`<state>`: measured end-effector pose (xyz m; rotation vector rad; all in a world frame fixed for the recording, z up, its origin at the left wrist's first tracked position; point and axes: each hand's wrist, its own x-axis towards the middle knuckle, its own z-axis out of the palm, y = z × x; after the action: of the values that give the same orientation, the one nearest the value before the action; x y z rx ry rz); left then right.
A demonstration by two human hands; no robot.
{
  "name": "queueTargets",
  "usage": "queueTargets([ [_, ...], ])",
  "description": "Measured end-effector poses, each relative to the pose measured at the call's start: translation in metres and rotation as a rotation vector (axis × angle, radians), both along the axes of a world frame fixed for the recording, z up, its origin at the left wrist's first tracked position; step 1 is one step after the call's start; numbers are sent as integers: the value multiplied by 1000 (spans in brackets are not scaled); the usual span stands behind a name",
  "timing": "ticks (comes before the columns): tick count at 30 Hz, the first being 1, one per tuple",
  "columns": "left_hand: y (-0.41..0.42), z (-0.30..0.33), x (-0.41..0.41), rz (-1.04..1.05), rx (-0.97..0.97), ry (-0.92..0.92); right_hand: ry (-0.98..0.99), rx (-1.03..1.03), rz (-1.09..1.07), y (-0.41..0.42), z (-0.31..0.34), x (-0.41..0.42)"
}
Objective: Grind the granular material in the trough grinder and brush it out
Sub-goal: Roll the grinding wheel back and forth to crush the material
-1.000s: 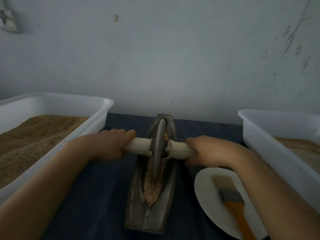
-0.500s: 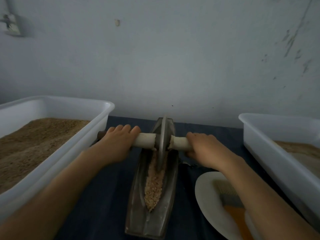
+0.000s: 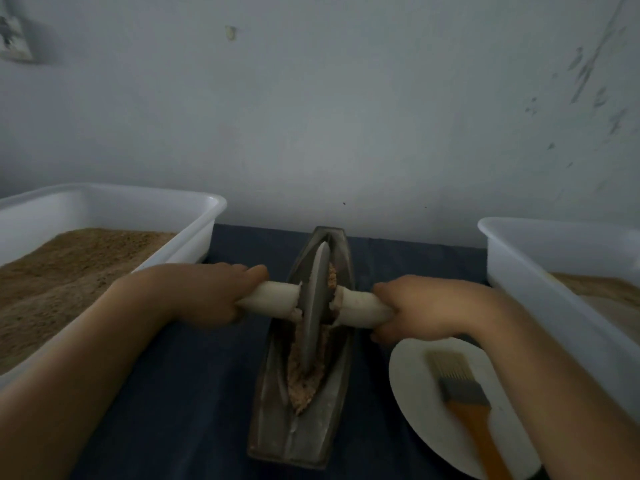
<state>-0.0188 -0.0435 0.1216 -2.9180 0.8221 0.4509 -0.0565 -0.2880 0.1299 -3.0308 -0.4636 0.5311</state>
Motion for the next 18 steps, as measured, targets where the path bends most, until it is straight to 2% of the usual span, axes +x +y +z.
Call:
queueTargets([
  [3, -3, -16, 19, 23, -39, -217, -167, 24, -35, -2, -12, 15],
  [7, -10, -41, 40, 57, -144, -584, -564, -19, -49, -7, -36, 37],
  [10, -14, -50, 44, 65, -223, -697, -747, -64, -51, -7, -46, 46],
  [14, -13, -48, 42, 62, -212, -680, -686, -52, -38, -10, -44, 42],
  [18, -6, -36, 32, 53, -101, -487, -477, -41, -19, -5, -31, 28],
])
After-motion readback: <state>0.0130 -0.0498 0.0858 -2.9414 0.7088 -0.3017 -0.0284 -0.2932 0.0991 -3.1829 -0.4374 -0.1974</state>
